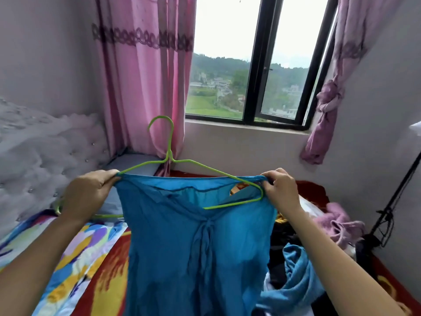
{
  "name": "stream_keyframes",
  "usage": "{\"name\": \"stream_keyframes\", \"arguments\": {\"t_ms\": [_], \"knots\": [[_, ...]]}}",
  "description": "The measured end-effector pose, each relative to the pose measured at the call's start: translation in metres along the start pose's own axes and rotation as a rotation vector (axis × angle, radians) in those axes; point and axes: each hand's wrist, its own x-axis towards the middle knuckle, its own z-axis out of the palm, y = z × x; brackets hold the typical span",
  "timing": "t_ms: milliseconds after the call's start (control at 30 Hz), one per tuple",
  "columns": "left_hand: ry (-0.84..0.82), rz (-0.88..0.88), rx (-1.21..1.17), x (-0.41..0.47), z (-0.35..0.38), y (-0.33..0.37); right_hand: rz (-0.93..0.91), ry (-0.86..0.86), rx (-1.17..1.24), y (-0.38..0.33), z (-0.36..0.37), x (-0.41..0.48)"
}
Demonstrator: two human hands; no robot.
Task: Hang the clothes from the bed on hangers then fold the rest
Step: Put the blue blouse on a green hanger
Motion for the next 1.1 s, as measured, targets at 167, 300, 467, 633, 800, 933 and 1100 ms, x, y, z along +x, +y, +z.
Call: {"name": "stream_keyframes", "arguments": {"t_ms": [167, 300, 467, 633, 800, 933, 1100], "knots": [[-0.013, 0.019, -0.072, -0.001, 0.001, 0.008, 0.106, -0.208, -0.064, 0.017, 0.004, -0.006], [-0.006, 0.051, -0.153, -0.002, 0.003, 0.020, 0.233, -0.364, 0.015, 0.030, 0.004, 0.001], [0.001, 0.065, -0.141, 0.002, 0.004, 0.036, 0.197, -0.353, -0.184, 0.042, 0.014, -0.007], [0.013, 0.060, -0.036, 0.005, 0.008, 0.042, 0.315, -0.570, -0.111, 0.046, 0.021, -0.013], [0.092, 0.174, 0.114, 0.006, 0.016, 0.034, 0.370, -0.706, -0.117, 0.045, 0.018, -0.012], [0.222, 0.340, 0.246, -0.001, 0.021, 0.033, 0.437, -0.720, -0.195, 0.048, 0.014, -0.008], [0.335, 0.461, 0.294, -0.011, 0.024, 0.029, 0.499, -0.610, -0.062, 0.046, -0.004, 0.005]]}}
